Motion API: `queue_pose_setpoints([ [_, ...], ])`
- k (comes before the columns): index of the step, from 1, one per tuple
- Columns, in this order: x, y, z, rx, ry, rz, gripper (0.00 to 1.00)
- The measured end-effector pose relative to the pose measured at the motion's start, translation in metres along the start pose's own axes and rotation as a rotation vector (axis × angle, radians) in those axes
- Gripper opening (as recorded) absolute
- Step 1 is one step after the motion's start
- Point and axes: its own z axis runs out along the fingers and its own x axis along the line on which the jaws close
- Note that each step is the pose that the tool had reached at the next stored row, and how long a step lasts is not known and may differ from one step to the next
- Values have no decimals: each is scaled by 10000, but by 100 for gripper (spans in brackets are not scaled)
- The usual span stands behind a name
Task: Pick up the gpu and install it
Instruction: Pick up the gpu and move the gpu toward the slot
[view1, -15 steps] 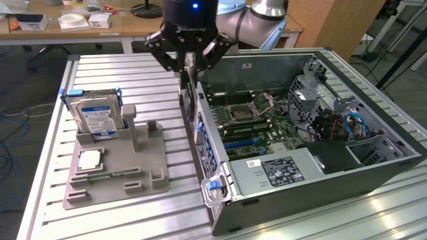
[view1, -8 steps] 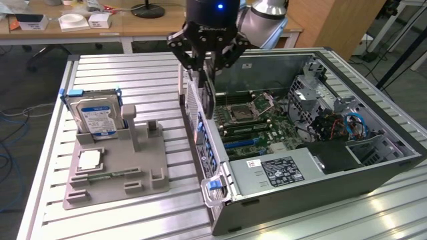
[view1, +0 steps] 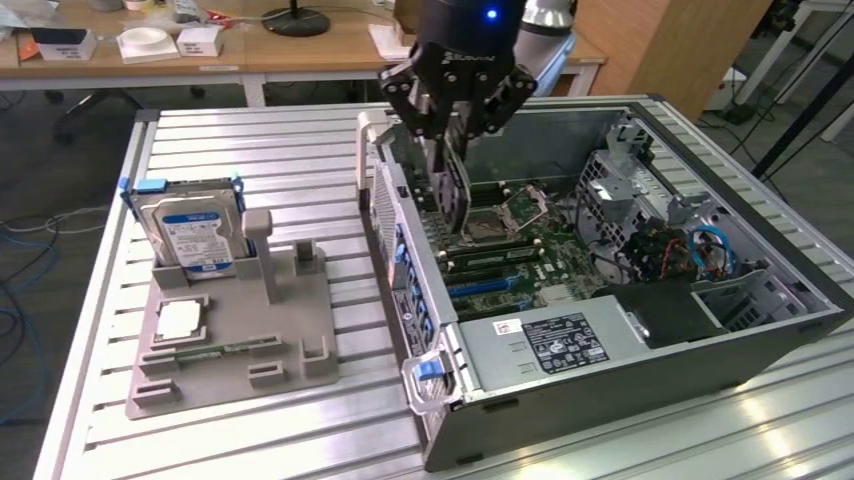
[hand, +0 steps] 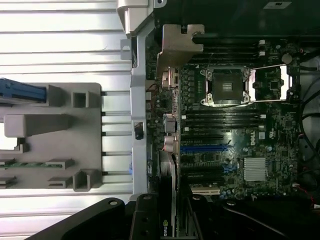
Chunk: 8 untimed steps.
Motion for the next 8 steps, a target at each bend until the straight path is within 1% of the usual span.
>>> queue_pose_setpoints([
  [8, -311, 15, 4, -10, 6, -179, 26],
])
